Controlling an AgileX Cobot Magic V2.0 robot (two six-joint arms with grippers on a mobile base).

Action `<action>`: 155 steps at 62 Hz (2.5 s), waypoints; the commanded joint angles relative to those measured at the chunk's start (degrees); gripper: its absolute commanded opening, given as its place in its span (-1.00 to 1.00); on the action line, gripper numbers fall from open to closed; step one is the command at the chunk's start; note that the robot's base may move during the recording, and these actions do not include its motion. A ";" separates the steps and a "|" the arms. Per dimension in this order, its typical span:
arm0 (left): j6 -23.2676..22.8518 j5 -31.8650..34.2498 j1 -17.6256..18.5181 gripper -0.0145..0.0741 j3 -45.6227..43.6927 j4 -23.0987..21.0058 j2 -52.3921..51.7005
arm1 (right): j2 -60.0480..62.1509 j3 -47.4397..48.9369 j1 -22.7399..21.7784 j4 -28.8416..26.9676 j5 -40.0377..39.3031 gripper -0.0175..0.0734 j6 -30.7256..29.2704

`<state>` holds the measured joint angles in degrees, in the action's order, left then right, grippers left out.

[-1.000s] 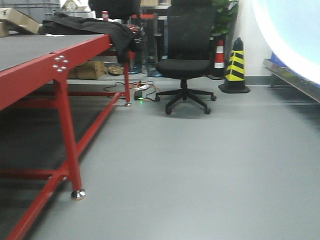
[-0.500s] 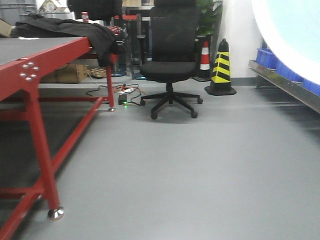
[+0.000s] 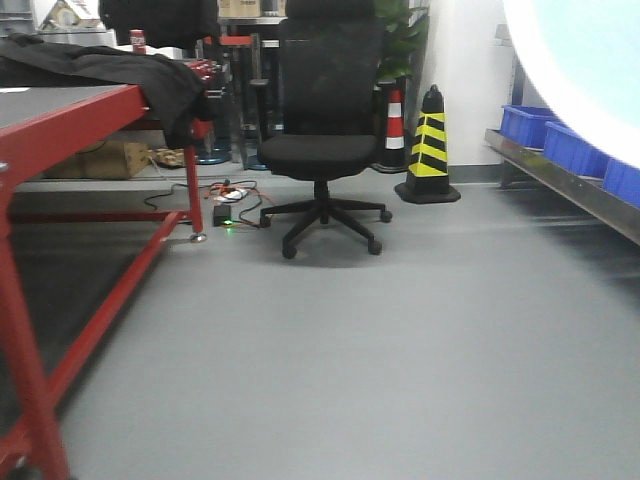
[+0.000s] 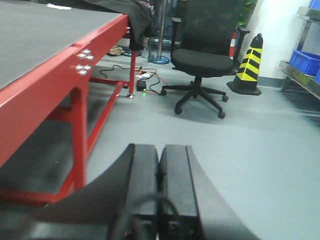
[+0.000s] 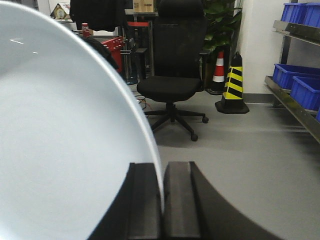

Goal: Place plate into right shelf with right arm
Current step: 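Keep holding the plate while driving up to the blue-bin shelf rack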

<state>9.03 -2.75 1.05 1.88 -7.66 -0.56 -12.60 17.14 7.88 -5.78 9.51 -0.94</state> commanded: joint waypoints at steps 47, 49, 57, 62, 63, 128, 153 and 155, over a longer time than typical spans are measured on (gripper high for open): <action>-0.40 5.16 0.11 -0.96 0.59 -0.47 -0.59 | -0.44 1.70 -0.24 0.45 -5.22 -0.49 0.20; -0.40 5.16 0.11 -0.96 0.59 -0.47 -0.59 | -0.44 1.70 -0.24 0.45 -5.22 -0.49 0.20; -0.40 5.16 0.11 -0.96 0.59 -0.47 -0.59 | -0.44 1.70 -0.24 0.45 -5.22 -0.49 0.20; -0.40 5.16 0.11 -0.96 0.59 -0.47 -0.59 | -0.44 1.70 -0.24 0.45 -5.22 -0.49 0.20; -0.40 5.16 0.11 -0.96 0.59 -0.47 -0.59 | -0.44 1.70 -0.24 0.45 -5.22 -0.49 0.20; -0.40 5.16 0.11 -0.96 0.59 -0.47 -0.59 | -0.44 1.70 -0.24 0.45 -5.22 -0.49 0.20; -0.40 5.16 0.11 -0.96 0.59 -0.47 -0.59 | -0.44 1.70 -0.24 0.45 -5.22 -0.49 0.20; -0.40 5.16 0.11 -0.96 0.59 -0.47 -0.59 | -0.44 1.70 -0.24 0.45 -5.22 -0.49 0.20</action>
<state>9.03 -2.75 1.05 1.88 -7.66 -0.56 -12.60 17.14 7.88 -5.78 9.61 -0.94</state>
